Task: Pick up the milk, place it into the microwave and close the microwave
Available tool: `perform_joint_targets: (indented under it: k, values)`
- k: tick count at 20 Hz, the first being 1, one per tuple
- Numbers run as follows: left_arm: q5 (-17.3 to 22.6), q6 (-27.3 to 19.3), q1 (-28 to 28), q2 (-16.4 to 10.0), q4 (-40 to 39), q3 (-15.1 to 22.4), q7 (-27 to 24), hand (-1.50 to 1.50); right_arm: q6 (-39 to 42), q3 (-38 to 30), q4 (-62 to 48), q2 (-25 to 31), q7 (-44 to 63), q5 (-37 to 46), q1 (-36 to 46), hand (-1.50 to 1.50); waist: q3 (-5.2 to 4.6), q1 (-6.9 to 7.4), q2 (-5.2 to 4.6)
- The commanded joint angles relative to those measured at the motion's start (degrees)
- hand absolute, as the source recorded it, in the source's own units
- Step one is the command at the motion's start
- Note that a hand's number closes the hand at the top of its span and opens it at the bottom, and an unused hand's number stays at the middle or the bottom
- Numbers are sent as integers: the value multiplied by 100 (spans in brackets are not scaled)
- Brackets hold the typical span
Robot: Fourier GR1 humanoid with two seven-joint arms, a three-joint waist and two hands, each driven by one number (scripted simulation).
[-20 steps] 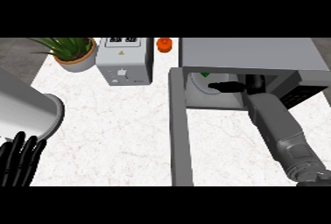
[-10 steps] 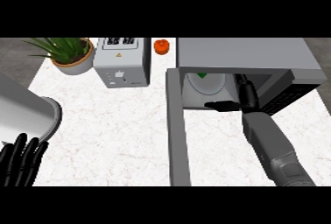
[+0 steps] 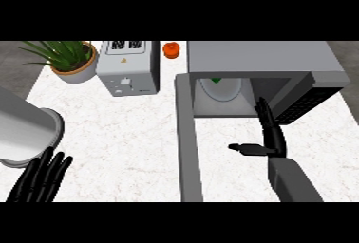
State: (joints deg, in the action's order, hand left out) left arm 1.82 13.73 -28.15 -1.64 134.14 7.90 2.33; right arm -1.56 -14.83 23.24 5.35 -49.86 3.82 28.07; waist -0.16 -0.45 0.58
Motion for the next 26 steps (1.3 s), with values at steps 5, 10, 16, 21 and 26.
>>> perform_joint_targets:
  k: [5,10,16,21,26]
  values:
    - [-161,476,501,-359,-357,328,193,150,945,314,983,-238,-282,-201,-1450,-150,9,-78,-25]
    - [-425,288,958,-16,-847,701,136,150,1368,647,2668,-198,114,-380,-2650,-150,4,-84,-24]
    - [-628,362,1883,47,-1641,868,336,150,1624,736,3647,-114,153,-614,-3525,-150,12,-15,-51]
    - [-829,542,2478,137,-2147,1274,566,150,1684,789,4264,-69,236,-715,-4193,-150,12,-27,-54]
    - [-791,881,2933,156,-2910,1664,979,150,1970,782,4630,187,-14,-790,-4692,-150,14,-71,-60]
